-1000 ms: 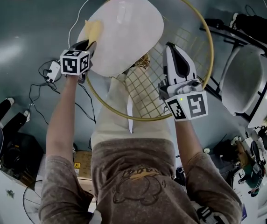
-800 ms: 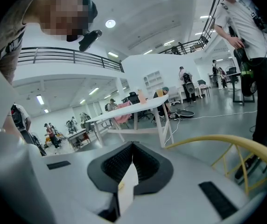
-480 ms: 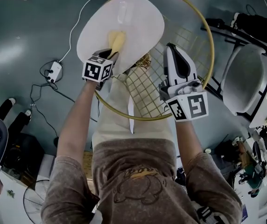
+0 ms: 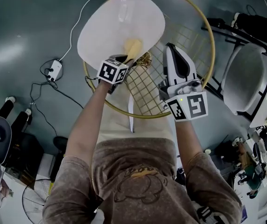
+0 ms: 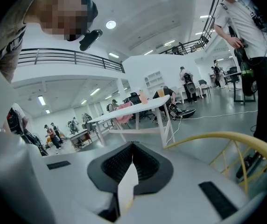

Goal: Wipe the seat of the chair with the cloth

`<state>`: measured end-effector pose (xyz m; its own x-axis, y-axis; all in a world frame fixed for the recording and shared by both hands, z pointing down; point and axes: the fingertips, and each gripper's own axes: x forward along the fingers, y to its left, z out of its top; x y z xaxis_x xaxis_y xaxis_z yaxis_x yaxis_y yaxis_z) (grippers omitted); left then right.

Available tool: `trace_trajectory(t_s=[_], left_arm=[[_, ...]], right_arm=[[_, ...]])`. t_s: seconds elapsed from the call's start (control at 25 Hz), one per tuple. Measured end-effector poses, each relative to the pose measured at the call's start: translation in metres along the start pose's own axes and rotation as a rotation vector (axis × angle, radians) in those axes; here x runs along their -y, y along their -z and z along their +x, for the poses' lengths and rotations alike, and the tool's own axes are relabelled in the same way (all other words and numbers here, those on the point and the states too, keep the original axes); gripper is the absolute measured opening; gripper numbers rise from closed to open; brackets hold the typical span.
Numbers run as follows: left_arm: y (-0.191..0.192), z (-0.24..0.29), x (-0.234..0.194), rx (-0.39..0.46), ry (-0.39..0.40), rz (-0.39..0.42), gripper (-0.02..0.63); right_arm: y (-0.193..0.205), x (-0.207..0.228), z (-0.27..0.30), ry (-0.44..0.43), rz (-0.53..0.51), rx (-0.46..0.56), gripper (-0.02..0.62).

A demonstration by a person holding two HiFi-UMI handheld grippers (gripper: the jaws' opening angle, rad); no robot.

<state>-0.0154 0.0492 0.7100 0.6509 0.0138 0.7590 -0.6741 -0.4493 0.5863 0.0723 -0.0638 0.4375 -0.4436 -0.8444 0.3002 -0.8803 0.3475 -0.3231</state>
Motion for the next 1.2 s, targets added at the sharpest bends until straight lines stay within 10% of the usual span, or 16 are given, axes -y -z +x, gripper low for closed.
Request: trace_trajectory(t_s=[0.48, 1.2], left_arm=[[-0.004, -0.008, 0.028, 0.029, 0.113, 0.062, 0.092], [-0.029, -0.185, -0.153, 0.241, -0.288, -0.027, 0.092]], right_arm=[[0.0, -0.002, -0.009, 0.005, -0.006, -0.002, 0.023], [-0.008, -0.017, -0.006, -0.016, -0.041, -0.009, 0.023]])
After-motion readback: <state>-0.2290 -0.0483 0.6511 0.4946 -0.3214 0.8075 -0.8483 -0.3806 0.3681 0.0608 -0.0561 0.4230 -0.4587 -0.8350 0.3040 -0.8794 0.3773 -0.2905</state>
